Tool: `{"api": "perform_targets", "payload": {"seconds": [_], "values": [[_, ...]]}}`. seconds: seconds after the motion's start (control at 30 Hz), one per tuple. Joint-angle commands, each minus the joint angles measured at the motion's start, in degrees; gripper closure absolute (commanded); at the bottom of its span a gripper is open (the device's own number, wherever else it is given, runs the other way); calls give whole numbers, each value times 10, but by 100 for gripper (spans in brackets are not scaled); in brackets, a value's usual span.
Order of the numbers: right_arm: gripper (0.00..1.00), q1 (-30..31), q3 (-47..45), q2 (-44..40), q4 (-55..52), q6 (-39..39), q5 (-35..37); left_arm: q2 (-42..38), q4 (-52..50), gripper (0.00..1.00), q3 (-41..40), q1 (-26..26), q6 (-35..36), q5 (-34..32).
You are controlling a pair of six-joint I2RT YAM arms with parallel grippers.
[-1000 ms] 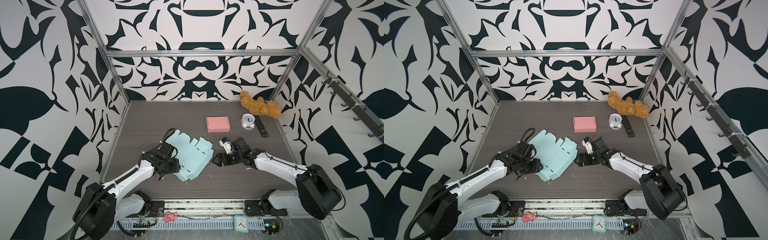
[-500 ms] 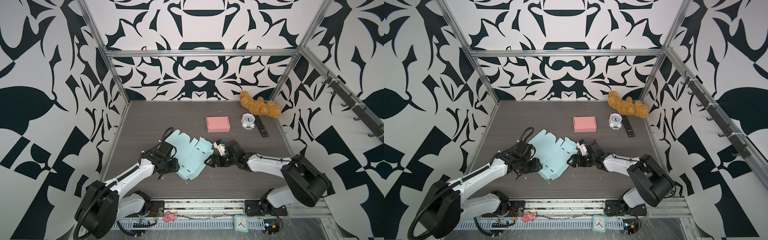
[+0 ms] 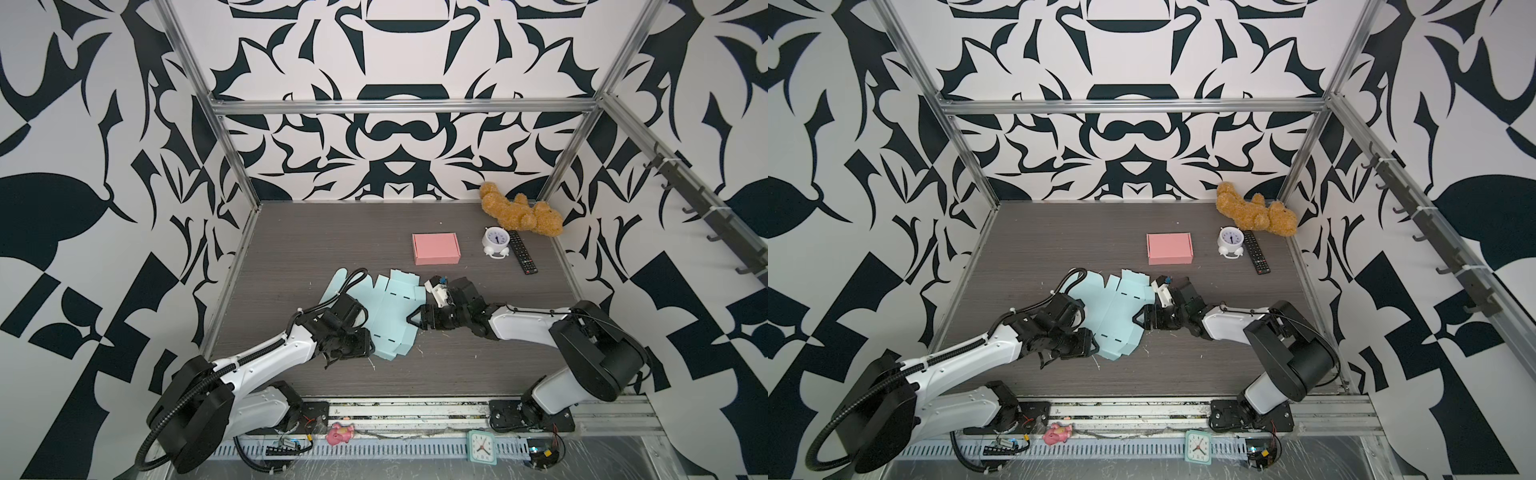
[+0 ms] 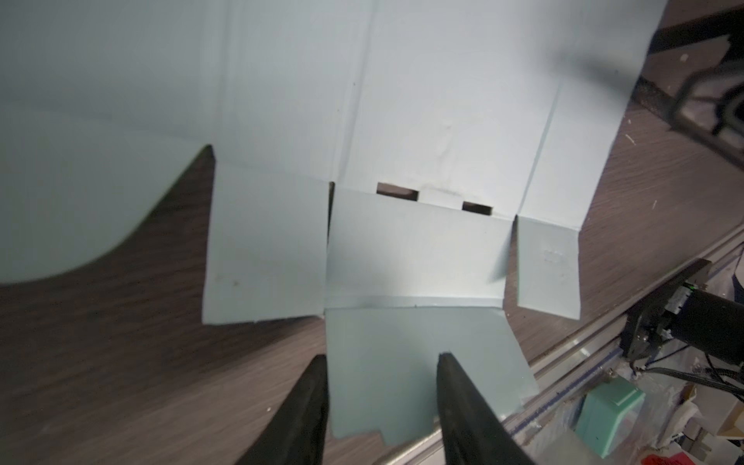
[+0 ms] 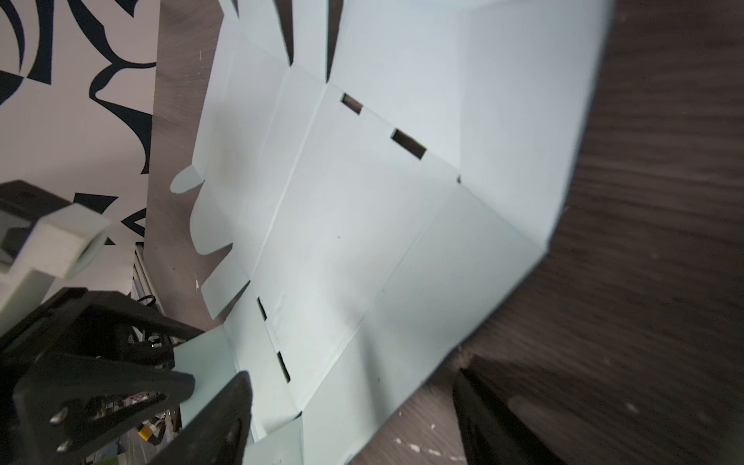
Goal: Assemble paper box
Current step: Rotate the paper box at the center of the table.
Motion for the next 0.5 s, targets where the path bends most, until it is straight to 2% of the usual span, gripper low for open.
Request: {"api": "perform_targets", "payload": {"seconds": [0.0, 0.1, 0.37, 0.47], "values": [[24, 3, 6, 17, -9, 3, 7, 15, 36, 54, -1, -26, -43, -11], [28, 2, 13, 24, -7, 3, 8, 31, 53, 54, 4, -48, -59, -16], [52, -1, 27, 43, -3, 4, 14, 44, 70, 54, 17, -77, -72, -19], [56, -2, 26, 39, -10, 4, 22, 47, 79, 54, 13, -79, -76, -19]]}}
